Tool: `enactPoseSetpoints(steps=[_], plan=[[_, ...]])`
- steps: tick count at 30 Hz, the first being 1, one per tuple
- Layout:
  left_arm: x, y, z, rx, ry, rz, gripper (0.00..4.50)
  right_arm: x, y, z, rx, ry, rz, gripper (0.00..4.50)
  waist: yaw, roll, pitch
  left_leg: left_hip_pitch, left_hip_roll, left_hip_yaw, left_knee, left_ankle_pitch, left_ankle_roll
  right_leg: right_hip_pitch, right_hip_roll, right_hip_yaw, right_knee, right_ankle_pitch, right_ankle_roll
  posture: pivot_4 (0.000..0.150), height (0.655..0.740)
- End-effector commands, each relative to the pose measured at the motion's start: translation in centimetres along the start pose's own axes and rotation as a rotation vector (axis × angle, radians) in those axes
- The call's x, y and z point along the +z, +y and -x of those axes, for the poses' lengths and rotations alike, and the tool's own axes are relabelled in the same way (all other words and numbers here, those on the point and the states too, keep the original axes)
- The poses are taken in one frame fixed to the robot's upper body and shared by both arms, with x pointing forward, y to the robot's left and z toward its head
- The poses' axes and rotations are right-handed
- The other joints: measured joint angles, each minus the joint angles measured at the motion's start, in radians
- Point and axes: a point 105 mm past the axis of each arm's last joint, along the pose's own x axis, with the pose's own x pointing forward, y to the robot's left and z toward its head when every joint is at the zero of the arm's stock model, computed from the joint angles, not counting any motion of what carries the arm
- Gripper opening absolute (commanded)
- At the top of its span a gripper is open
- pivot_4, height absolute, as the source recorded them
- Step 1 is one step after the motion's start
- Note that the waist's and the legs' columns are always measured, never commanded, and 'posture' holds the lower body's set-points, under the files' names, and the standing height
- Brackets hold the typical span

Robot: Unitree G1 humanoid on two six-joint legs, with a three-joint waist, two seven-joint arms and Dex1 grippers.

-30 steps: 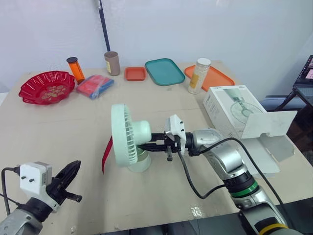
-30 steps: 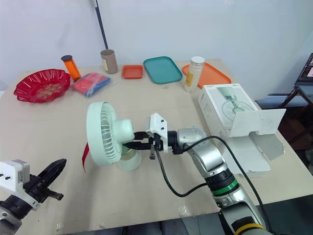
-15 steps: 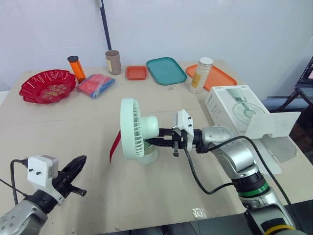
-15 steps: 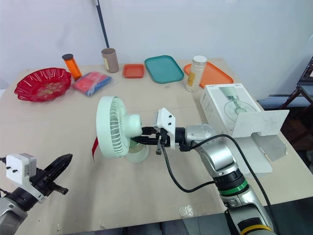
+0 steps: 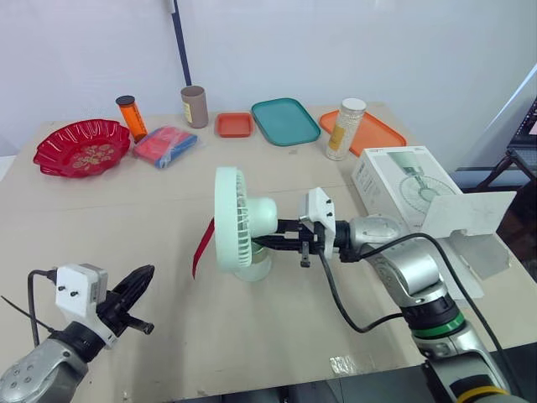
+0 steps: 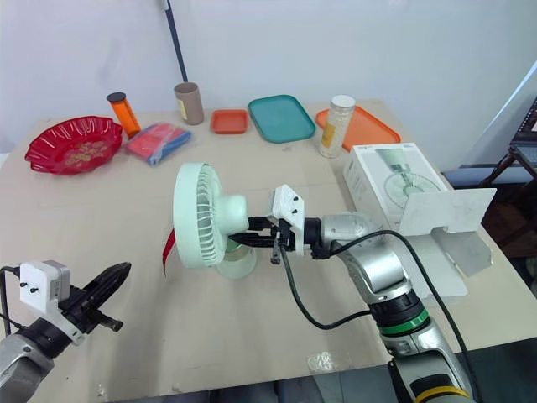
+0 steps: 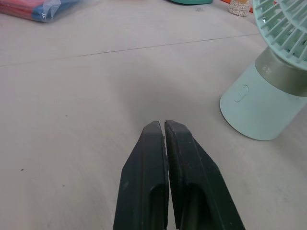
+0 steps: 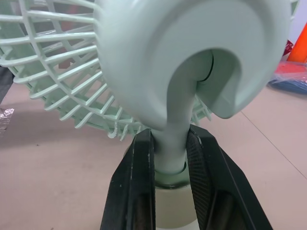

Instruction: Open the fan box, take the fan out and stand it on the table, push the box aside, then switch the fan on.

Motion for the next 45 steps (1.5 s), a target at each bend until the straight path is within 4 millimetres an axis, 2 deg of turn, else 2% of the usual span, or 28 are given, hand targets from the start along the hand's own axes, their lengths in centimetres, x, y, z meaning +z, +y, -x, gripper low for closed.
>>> enactPoseSetpoints(steps=[1,25,29,30,32,34,35,36,45], plan=[[0.5,-0.2,-0.2,-0.013,-0.022,-0.026,0.22,1.5,-0.5,-0.6,-0.011,-0.023,0.034,0.38,0.0,0.0,0.0,0.0,0.0,0.0,0.0,0.0,0.0,0.0,0.0,0.0,0.0,0.0,0.0,0.15,0.74],[0.5,-0.4,-1.0,-0.023,-0.037,-0.031,0.22,0.8,-1.0,-1.0,-0.017,-0.005,0.034,0.38,0.0,0.0,0.001,0.0,0.0,0.0,0.0,0.0,0.0,0.0,0.0,0.0,0.0,0.0,0.0,0.15,0.74],[0.5,-0.5,-1.0,-0.025,-0.039,-0.032,0.22,0.7,-0.9,-0.9,-0.019,-0.002,0.036,2.1,0.0,0.0,0.001,0.0,0.0,0.0,0.0,0.0,0.0,0.0,0.0,0.0,0.0,0.0,0.0,0.15,0.74],[0.5,-0.5,-1.0,-0.025,-0.04,-0.032,0.22,0.7,-1.0,-0.9,-0.02,-0.001,0.037,2.28,0.0,0.0,0.001,0.0,0.0,0.0,0.0,0.0,0.0,0.0,0.0,0.0,0.0,0.0,0.0,0.15,0.74],[0.5,-0.6,-1.1,-0.026,-0.041,-0.032,0.22,0.7,-1.0,-0.8,-0.022,0.0,0.039,2.91,0.0,0.0,0.001,0.0,0.0,0.0,0.0,0.0,0.0,0.0,0.0,0.0,0.0,0.0,0.0,0.15,0.74],[0.5,-0.6,-1.1,-0.026,-0.042,-0.032,0.22,0.7,-1.0,-0.8,-0.021,0.0,0.04,3.75,0.0,0.0,0.001,0.0,0.0,0.0,0.0,0.0,0.0,0.0,0.0,0.0,0.0,0.0,0.0,0.15,0.74],[0.5,-0.6,-1.1,-0.026,-0.042,-0.031,0.22,0.7,-1.0,-0.8,-0.021,0.0,0.041,3.9,0.0,0.0,0.001,0.0,0.0,0.0,0.0,0.0,0.0,0.0,0.0,0.0,0.0,0.0,0.0,0.15,0.74],[0.5,-0.7,-1.1,-0.025,-0.043,-0.031,0.22,0.7,-1.0,-0.8,-0.019,0.001,0.042,4.48,0.0,0.0,0.001,0.0,0.0,0.0,0.0,0.0,0.0,0.0,0.0,0.0,0.0,0.0,0.0,0.15,0.74],[0.5,-0.5,-1.4,-0.029,-0.047,-0.033,0.22,0.5,-0.9,-0.5,-0.017,0.011,0.043,4.48,0.0,0.0,0.001,0.0,0.0,0.0,0.0,0.0,0.0,0.0,0.0,0.0,0.0,0.0,0.0,0.15,0.74]])
